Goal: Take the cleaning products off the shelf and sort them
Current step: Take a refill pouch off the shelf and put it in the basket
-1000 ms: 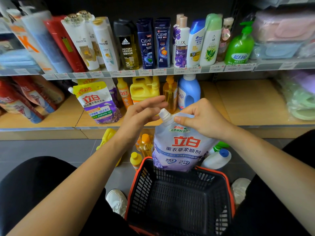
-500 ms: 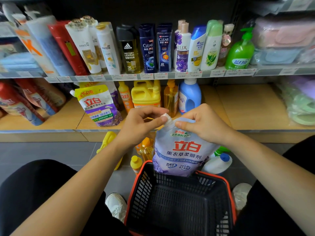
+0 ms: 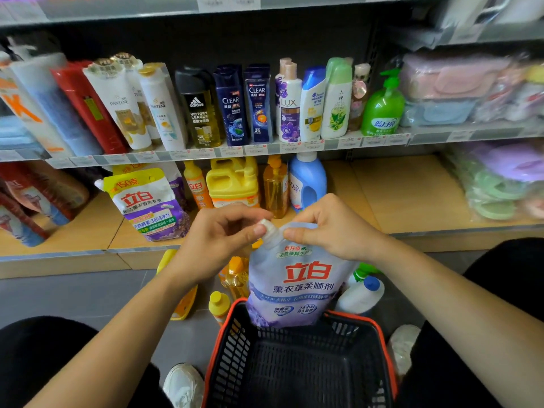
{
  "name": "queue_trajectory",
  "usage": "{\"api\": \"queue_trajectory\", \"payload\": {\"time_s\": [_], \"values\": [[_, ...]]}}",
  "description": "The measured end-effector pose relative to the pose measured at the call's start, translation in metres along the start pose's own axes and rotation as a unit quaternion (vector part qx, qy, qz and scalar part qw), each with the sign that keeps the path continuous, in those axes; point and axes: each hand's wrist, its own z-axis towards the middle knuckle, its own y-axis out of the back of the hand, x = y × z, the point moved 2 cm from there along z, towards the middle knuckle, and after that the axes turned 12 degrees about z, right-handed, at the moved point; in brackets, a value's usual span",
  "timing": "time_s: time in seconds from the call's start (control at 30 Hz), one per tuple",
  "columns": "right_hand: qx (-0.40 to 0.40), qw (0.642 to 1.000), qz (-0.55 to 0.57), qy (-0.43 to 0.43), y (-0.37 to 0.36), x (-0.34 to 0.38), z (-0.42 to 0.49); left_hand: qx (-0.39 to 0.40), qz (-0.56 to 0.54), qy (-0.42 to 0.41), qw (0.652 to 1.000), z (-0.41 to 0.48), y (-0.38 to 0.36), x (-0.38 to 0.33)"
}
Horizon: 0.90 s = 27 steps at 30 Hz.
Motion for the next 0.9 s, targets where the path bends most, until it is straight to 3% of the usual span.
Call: {"api": "queue_trajectory", "payload": {"time_s": [0.13,0.3,0.67,0.8,0.9], "values": [[-0.001,1.0,0.013,0.008,0.003,0.0,0.0,-0.03,-0.048,0.026,0.998,0.001,-0.01,-0.001],[-0.008,1.0,0.007,0.006,0.004,-0.002,-0.001,-0.095,0.028,0.041,0.994,0.0,-0.015,0.001],[-0.01,0.998,0.058,-0.019,0.014,-0.004,-0.005,-0.013,0.057,-0.083,0.995,-0.001,-0.009,-0.007],[-0.021,0.997,0.076,-0.025,0.01,-0.007,-0.008,-0.007,0.008,-0.037,0.999,-0.008,-0.014,0.0],[-0.057,0.993,0.101,-0.029,0.009,-0.012,-0.014,0.083,-0.034,0.017,0.996,-0.017,-0.015,0.024]]}}
